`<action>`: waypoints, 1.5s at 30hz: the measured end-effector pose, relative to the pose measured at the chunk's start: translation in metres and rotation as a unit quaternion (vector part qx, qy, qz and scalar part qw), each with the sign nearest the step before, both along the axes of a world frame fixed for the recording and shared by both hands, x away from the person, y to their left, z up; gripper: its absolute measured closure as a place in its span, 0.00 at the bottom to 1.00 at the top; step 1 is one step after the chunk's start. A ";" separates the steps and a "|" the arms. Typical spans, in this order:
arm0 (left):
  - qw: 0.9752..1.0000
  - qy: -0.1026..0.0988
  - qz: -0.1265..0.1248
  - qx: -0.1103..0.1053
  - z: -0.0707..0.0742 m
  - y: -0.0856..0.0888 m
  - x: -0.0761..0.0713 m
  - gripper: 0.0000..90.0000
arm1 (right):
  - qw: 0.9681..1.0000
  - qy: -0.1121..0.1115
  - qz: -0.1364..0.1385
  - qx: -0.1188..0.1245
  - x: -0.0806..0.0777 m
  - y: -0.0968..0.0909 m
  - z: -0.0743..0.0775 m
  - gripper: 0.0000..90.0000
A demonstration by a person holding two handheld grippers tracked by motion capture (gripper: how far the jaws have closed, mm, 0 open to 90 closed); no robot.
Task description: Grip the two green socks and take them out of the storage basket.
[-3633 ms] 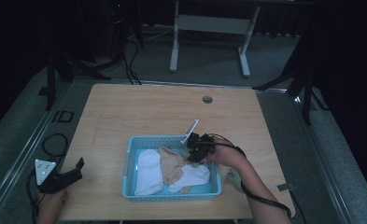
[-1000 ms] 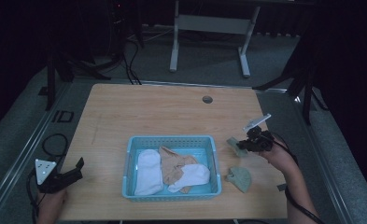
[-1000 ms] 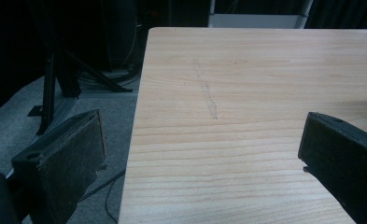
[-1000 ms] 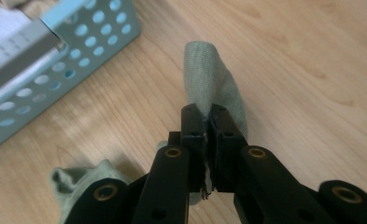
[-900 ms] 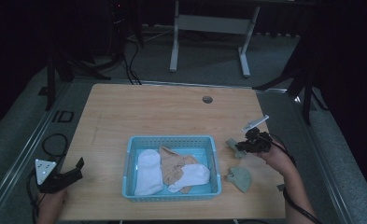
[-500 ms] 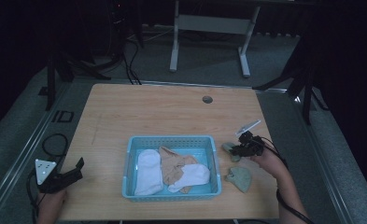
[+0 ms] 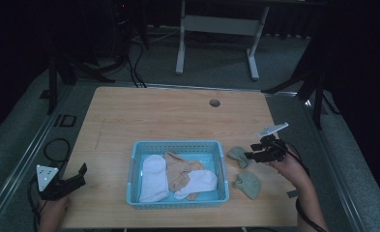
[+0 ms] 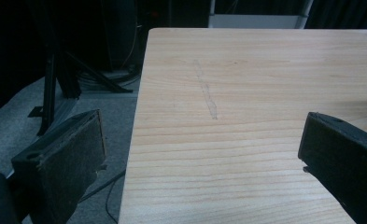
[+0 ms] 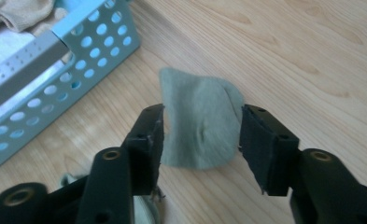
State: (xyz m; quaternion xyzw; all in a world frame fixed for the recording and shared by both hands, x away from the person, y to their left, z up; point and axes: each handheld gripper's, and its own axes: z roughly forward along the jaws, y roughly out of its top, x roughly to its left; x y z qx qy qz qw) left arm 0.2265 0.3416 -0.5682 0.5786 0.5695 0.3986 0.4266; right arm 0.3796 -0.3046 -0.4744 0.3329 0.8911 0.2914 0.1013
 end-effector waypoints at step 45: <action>1.000 0.001 0.001 0.001 0.000 0.000 0.000 0.00 | 0.973 -0.071 -0.202 0.085 -0.033 -0.083 -0.071 0.13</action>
